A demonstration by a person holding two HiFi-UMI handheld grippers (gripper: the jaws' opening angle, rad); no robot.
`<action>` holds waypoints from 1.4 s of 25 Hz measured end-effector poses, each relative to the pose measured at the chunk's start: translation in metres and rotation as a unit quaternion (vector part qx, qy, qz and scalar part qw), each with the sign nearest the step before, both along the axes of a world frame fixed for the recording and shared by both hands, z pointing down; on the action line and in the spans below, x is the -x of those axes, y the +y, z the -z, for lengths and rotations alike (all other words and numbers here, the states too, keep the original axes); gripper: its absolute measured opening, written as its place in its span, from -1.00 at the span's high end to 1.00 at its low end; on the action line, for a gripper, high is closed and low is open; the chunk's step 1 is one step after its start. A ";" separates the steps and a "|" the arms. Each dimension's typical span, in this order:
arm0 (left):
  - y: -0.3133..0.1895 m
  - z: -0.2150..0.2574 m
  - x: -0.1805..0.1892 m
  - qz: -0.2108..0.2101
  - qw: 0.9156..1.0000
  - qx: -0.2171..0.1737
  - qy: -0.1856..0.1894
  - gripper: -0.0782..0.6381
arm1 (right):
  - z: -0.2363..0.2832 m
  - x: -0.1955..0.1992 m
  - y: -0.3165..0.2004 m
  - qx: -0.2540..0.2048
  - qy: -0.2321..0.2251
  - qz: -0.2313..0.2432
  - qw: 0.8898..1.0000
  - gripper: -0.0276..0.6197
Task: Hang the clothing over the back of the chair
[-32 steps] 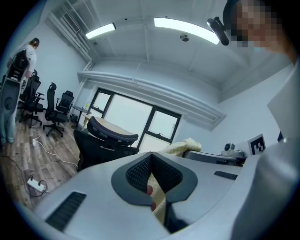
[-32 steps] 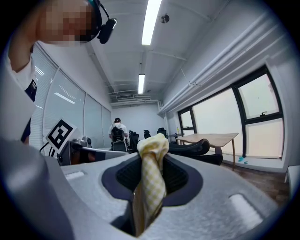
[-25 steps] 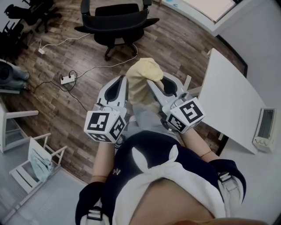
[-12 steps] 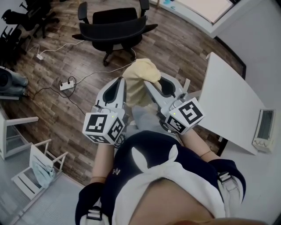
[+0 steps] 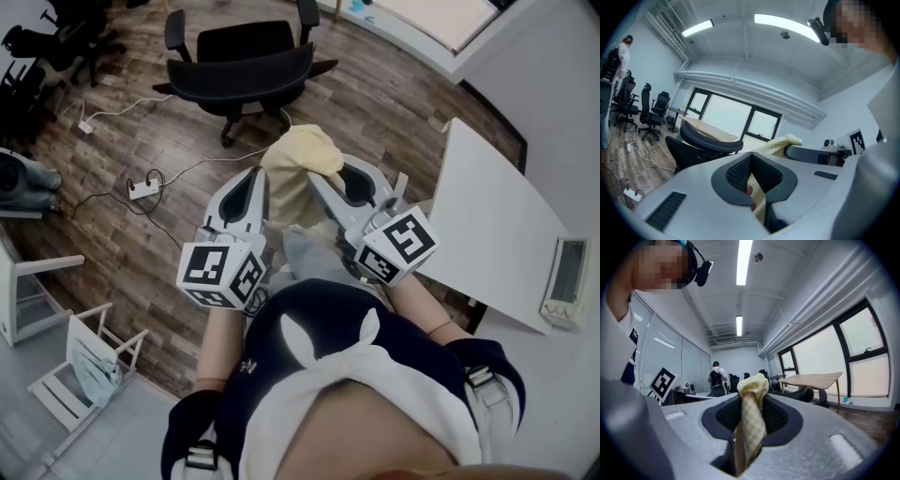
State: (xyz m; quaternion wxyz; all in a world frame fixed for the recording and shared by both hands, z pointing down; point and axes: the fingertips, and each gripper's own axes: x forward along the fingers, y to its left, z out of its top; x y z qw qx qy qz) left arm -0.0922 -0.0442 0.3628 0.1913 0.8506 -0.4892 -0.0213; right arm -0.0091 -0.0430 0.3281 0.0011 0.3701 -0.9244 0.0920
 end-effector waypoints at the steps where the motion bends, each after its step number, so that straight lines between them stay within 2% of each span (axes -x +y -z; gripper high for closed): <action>1: -0.004 0.000 0.001 0.000 1.000 0.000 -0.001 0.76 | 0.001 0.000 -0.004 -0.001 -0.001 0.001 1.000 0.59; 27: -0.086 0.000 0.031 0.010 1.000 0.003 0.001 0.76 | 0.031 0.032 -0.095 -0.022 -0.020 0.018 0.999 0.59; 35: -0.099 0.006 0.033 0.015 1.000 -0.002 0.000 0.76 | 0.052 0.040 -0.110 -0.047 -0.028 0.029 0.998 0.59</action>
